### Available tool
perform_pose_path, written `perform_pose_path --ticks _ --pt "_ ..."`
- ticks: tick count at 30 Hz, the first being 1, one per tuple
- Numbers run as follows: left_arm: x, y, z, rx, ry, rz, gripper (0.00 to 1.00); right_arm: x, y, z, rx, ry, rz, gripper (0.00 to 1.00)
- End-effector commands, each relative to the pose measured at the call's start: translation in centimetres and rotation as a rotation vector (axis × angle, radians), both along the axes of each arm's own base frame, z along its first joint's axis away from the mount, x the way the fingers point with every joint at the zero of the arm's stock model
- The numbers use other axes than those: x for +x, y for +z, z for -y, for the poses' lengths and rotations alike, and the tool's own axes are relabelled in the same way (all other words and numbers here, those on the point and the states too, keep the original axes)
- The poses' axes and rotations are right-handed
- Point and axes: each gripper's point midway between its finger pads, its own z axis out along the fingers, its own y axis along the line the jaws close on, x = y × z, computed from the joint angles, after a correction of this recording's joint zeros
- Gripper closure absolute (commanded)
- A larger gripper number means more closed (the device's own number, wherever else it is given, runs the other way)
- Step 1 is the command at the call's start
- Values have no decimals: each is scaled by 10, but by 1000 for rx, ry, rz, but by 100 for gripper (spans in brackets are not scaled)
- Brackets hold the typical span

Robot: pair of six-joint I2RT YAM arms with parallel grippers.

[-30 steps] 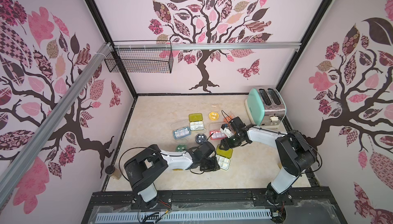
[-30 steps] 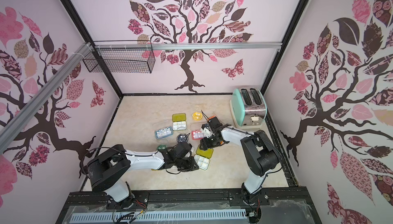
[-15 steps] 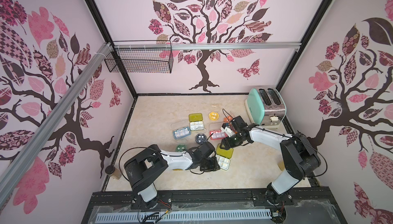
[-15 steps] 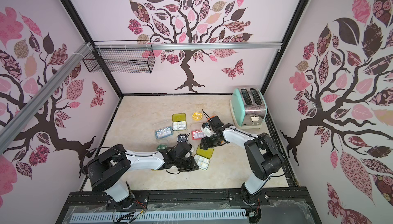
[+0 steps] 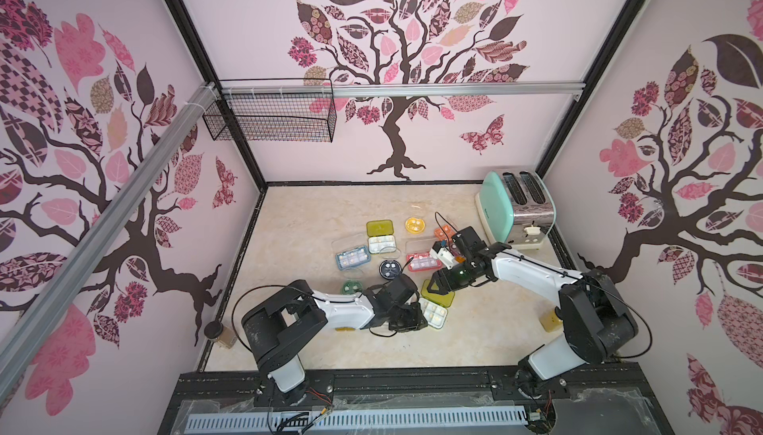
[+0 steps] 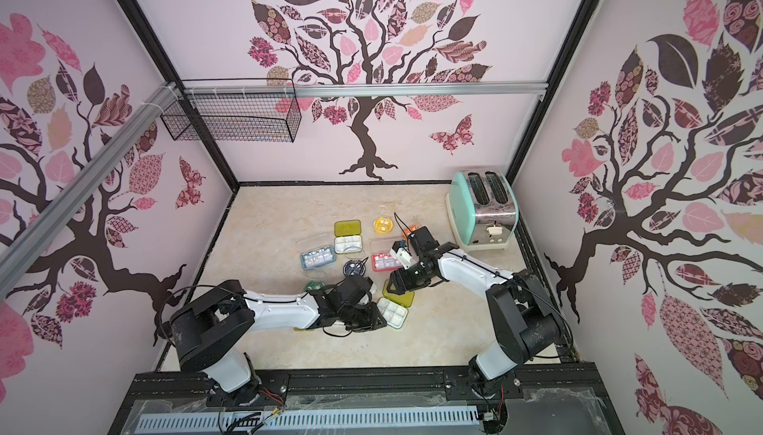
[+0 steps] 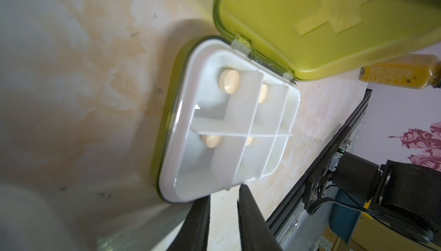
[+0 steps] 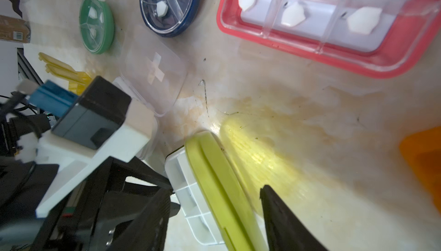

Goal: Close pillboxes
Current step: Close the lid on the pillbox.

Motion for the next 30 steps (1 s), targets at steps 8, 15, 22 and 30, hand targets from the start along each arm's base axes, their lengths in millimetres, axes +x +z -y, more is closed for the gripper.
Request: perform_pose_path --ticks 8,15,22,30 --pt "13 -7 -5 44 52 25 75 -24 26 -8 125 2 -11 37" --pt "9 3 -16 49 61 46 75 -28 18 -9 148 -27 -47 38" --pt "5 28 -45 116 63 109 73 -25 18 -8 136 -71 -40 40" --pt "21 68 -53 115 42 212 63 -23 9 18 23 -260 -51 32"
